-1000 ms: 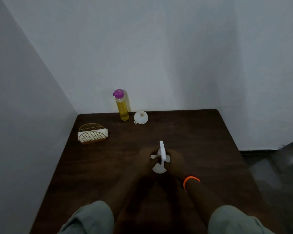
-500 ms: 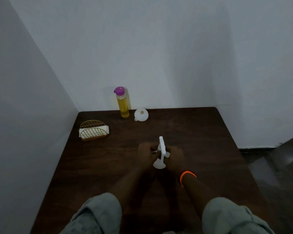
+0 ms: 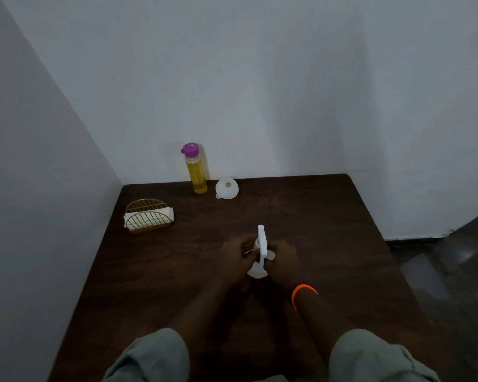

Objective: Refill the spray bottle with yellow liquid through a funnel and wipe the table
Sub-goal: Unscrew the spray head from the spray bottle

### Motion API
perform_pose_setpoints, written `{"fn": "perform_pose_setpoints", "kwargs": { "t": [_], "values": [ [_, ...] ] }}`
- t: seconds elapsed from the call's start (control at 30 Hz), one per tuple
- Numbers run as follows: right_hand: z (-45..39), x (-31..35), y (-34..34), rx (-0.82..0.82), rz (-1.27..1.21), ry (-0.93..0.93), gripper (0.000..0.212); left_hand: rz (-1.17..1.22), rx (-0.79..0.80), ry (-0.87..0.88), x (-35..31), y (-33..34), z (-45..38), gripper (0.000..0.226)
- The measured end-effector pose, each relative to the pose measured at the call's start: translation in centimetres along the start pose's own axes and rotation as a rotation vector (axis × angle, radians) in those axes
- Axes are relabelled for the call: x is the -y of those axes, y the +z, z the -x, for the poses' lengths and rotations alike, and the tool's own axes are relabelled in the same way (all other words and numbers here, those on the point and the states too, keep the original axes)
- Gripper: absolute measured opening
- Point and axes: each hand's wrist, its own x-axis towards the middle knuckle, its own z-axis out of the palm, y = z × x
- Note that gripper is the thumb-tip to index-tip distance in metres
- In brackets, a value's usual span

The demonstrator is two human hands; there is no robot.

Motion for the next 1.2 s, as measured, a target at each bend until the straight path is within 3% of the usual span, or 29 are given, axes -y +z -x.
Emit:
{"fn": "perform_pose_setpoints", "kwargs": {
  "t": [0.17,0.27,0.3,0.4,0.43,0.5,0.57,0.7,0.83,1.1,1.2],
  "values": [
    [-0.1,0.1,-0.2,0.016,0.011,0.029,0.008,0.017,-0.094,-0.045,-0.6,0.4,-0.2,0.013],
    [0.0,0.0,-0.3,0.016,0.016,0.031,0.013,-0.049,0.095,-0.023,-0.9,-0.3,-0.2,0.021],
    [0.1,0.1,-0.3,0.017,0.011,0.032,0.015,-0.072,0.081,-0.053,-0.5,0.2,-0.2,0.023],
    [0.5,0.6,0.0,0.003,-0.016,0.034,0.019,-0.209,-0.245,-0.409,-0.7,0.8,0.4,0.019],
    [0.6,0.7,0.1,-0.014,-0.02,0.034,0.022,-0.11,-0.254,-0.356,-0.3,1.3,0.6,0.017],
    [0.8,0.8,0.2,-0.029,-0.017,0.029,0.021,0.061,-0.098,-0.159,0.3,1.4,1.4,0.011],
    [0.8,0.9,0.0,-0.017,-0.012,0.03,0.017,0.141,-0.12,-0.153,0.3,0.1,1.9,0.014],
    [0.9,1.1,-0.2,-0.015,-0.012,0.031,0.012,0.082,-0.006,-0.145,0.0,1.0,0.3,0.043],
    [1.2,1.2,-0.3,-0.022,-0.014,0.049,0.021,-0.014,-0.022,-0.1,0.8,1.1,-0.1,0.026],
    [1.3,1.3,-0.3,-0.034,-0.038,0.08,0.035,0.038,-0.043,-0.091,0.1,0.0,1.2,0.024],
    [1.1,1.8,-0.5,-0.056,-0.034,0.095,0.025,0.061,-0.062,-0.112,-0.5,0.2,0.2,0.032]
  ]
}}
